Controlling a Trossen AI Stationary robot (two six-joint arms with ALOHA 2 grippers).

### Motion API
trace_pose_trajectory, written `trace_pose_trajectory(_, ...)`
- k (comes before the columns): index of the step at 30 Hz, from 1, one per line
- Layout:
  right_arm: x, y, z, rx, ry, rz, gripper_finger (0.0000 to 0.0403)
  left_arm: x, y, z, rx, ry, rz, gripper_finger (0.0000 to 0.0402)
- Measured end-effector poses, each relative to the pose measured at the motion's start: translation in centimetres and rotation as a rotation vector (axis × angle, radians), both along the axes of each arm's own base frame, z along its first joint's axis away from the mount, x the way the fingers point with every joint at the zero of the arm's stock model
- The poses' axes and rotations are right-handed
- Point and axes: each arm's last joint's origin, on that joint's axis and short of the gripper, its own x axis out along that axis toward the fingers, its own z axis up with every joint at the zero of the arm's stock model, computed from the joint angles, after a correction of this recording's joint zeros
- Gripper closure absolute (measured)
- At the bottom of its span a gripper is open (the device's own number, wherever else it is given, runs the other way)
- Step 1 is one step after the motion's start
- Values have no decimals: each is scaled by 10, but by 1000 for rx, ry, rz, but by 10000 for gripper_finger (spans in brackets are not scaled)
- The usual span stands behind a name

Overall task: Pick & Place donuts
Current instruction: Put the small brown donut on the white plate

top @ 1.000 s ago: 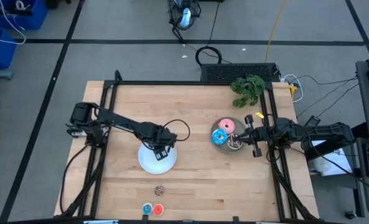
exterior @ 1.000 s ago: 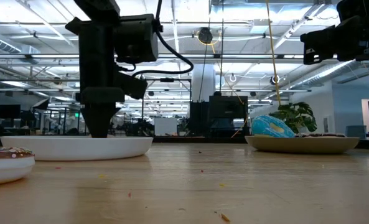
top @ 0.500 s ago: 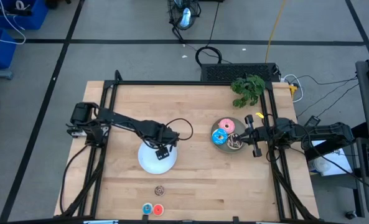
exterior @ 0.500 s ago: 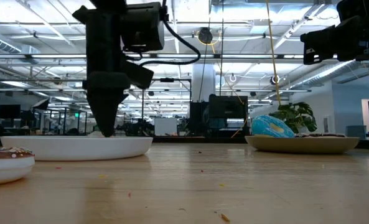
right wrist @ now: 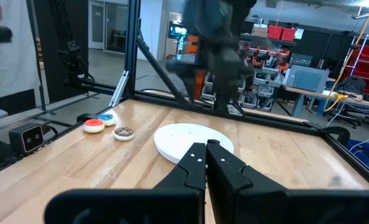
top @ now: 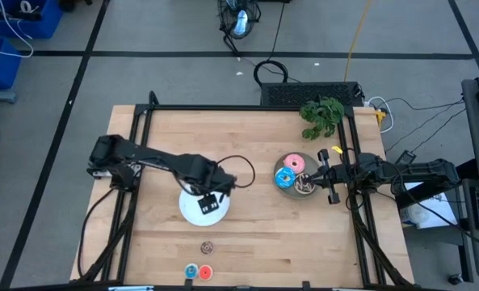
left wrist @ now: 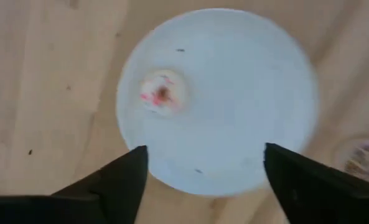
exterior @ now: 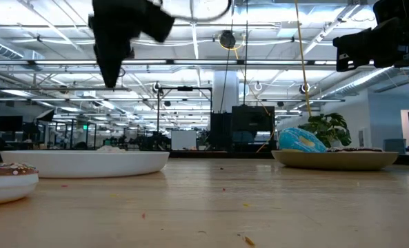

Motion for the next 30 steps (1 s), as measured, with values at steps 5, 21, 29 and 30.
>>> trace_pose_trajectory(5, 0, 0, 0, 2, 1, 0, 403, -1, -27, 33, -18, -66, -76, 208)
trace_pose_trajectory(21, 0, 0, 1, 0, -7, 0, 403, -14, -71, 82, -54, -190, -232, 397)
trace_pose_trajectory(29, 0, 0, 1, -2, -7, 0, 403, -14, -73, 82, 7, -222, -133, 392)
trace_pose_trajectory(30, 0, 0, 1, -2, -7, 0, 403, -13, -72, 82, 7, -223, -125, 395)
